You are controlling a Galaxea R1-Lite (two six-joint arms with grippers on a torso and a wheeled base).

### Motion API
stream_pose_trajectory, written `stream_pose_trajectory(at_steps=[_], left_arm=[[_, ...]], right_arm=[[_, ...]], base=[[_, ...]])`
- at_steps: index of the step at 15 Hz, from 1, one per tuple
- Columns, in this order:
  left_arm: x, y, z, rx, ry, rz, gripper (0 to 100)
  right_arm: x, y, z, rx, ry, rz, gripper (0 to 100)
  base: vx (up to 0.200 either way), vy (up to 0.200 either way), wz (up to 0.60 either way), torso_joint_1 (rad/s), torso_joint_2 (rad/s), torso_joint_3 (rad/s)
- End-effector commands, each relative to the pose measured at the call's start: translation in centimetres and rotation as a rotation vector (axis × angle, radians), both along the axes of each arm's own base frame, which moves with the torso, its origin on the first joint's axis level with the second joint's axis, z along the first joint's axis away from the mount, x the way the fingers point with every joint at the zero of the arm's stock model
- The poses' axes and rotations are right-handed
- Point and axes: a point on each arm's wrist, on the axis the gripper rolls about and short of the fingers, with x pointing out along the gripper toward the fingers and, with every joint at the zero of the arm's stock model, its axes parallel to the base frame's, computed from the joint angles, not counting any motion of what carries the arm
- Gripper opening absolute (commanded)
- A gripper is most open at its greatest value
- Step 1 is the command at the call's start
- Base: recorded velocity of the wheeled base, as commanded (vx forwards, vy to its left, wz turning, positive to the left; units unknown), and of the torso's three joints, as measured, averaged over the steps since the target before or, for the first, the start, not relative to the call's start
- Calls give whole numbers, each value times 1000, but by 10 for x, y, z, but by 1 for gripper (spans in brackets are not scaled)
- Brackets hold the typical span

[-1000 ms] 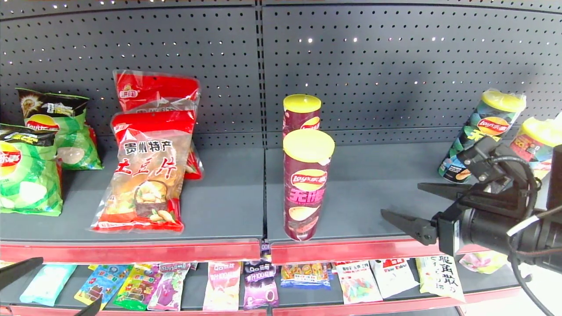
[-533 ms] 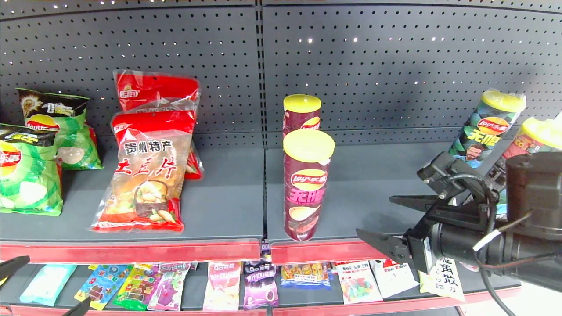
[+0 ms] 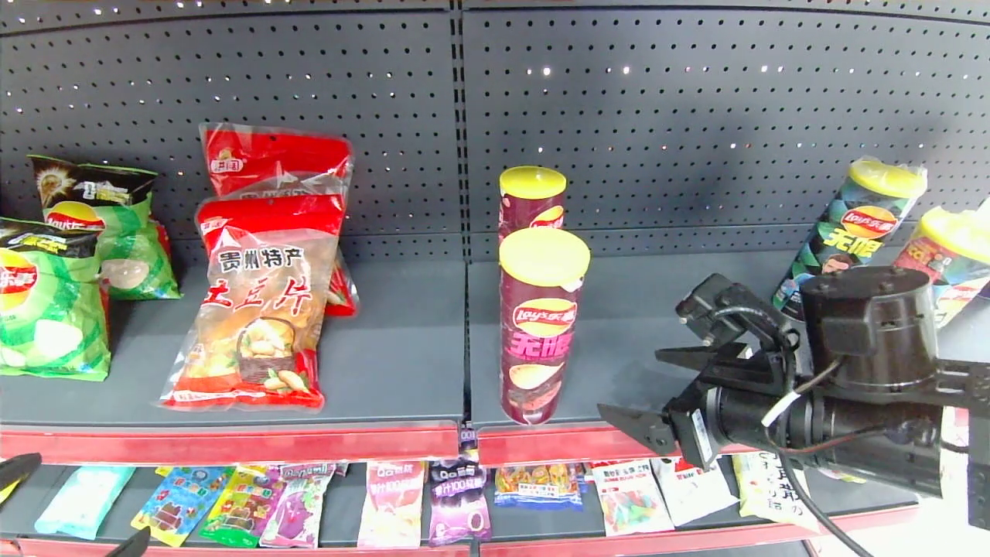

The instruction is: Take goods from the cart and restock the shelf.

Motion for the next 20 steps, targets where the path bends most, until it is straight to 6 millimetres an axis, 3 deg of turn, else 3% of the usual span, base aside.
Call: stream_pose_trajectory(at_steps=[1,10,20], left_arm=[[0,0,0,-1,-4,0,100],[-3,1,1,-28,-13,6,100],[-2,1,2,-32,-12,8,100]], right_arm=[[8,8,-7,-22,19,-1,100],[29,28,-14,-44,22,-9,100],[31,30,-15,-48,25,-10,100]], base=[[0,0,0,0,0,0],[0,0,0,0,0,0],[0,0,0,0,0,0]])
